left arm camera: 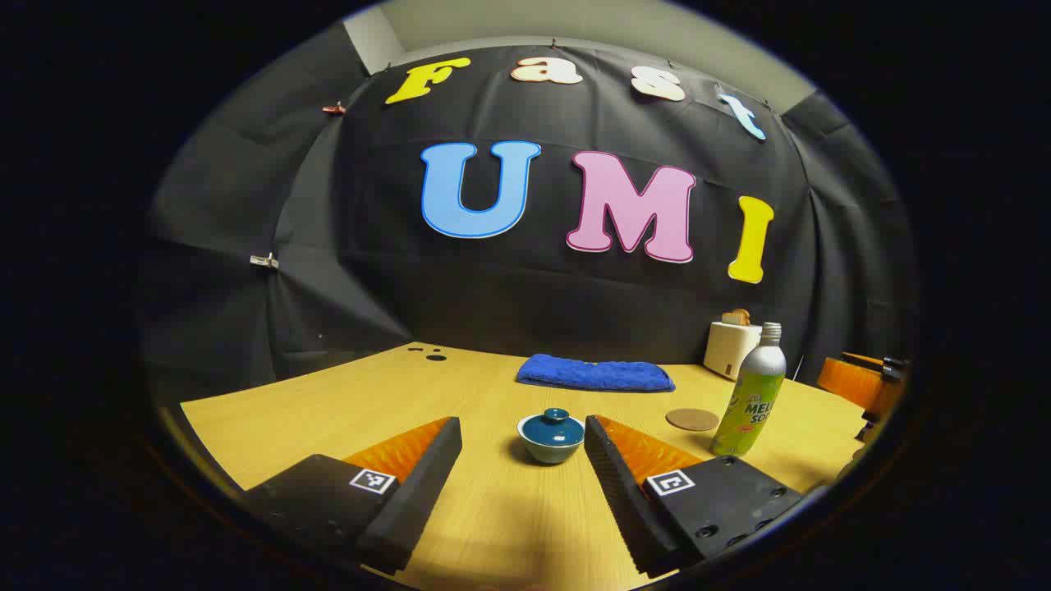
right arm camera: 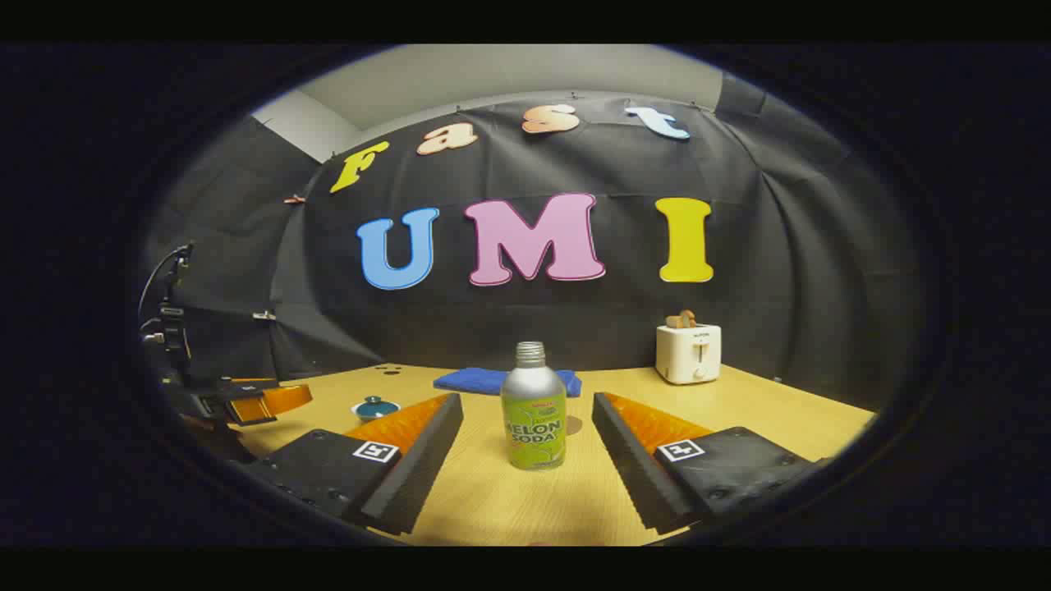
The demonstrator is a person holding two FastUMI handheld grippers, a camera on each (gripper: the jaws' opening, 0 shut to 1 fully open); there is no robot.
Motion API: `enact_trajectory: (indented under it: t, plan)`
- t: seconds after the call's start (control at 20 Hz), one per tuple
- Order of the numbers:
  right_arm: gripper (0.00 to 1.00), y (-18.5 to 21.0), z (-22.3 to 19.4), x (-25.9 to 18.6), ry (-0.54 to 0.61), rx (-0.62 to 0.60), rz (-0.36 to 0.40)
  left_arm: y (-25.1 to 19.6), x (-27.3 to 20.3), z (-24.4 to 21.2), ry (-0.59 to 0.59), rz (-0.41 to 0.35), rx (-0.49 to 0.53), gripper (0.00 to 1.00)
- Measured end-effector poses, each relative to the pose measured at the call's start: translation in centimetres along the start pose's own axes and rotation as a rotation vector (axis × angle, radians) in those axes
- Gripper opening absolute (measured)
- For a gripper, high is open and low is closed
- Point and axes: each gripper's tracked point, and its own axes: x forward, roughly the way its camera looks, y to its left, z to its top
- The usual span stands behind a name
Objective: Open the teacup lid with one hand, grasp the water bottle and pour water into the teacup with the other hand; after pouring, place the water bottle on the coaster and then close the teacup lid.
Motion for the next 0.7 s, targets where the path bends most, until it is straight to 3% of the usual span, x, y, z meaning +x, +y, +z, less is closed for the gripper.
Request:
enact_trajectory:
  t: [0.25,0.7]
  plan:
    - [0.98,-1.0,1.5,0.7,-0.029,0.007,-0.026,-2.8,1.2,2.6,-0.069,-0.061,0.078,0.95]
    - [0.98,-0.4,0.6,1.9,0.004,0.009,-0.019,-2.5,4.5,1.3,-0.001,-0.094,0.023,0.96]
